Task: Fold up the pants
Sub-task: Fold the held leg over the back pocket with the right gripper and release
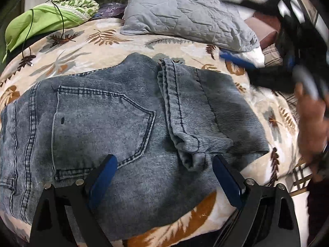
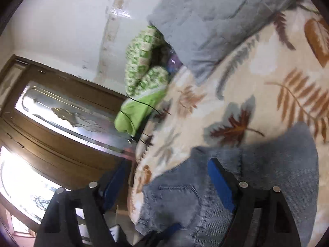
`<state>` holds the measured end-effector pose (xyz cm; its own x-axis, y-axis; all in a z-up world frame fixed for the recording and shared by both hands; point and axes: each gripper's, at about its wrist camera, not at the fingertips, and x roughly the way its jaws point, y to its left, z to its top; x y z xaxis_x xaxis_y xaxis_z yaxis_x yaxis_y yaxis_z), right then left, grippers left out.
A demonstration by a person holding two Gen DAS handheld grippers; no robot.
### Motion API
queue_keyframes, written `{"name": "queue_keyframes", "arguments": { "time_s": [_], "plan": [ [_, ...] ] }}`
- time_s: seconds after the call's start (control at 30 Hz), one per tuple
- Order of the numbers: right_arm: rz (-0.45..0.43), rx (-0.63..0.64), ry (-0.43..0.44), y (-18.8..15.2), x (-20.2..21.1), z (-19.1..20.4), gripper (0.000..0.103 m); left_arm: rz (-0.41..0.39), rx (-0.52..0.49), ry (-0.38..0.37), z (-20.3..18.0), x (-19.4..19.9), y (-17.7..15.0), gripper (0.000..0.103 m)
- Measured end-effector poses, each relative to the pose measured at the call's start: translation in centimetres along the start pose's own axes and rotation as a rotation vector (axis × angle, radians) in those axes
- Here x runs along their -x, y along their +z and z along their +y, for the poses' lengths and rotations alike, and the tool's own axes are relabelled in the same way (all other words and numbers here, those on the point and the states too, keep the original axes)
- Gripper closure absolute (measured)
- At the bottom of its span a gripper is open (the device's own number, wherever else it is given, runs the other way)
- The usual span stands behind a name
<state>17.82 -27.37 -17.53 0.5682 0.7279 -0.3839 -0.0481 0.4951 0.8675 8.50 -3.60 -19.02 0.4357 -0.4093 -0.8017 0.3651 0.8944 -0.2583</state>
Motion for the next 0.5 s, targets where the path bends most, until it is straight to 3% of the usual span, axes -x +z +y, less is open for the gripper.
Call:
{"name": "queue_keyframes", "arguments": {
  "time_s": [0.2,0.33,0.43,0.5],
  "plan": [
    [0.058,-0.087,0.001,-4.6,2.0,-3.6,0.021,-0.032,0.079,-0.024,1.5,1.2,1.3,0.009],
    [0.107,-0.149,0.017,-6.7,2.1,-4.8,0.021,-0.045,0.108,0.029,2.1,0.9,2.8,0.009],
    [0.144,-0.252,-0.023,-8.4,2.0,-7.1,0.021,-0.001,0.063,0.069,1.5,-0.8,3.1,0.009],
    [0.127,-0.263,0.008,-9.7,2.6,-8.1,0.021,0.044,-0.017,0.134,0.3,-2.4,2.5,0.009]
  ]
}}
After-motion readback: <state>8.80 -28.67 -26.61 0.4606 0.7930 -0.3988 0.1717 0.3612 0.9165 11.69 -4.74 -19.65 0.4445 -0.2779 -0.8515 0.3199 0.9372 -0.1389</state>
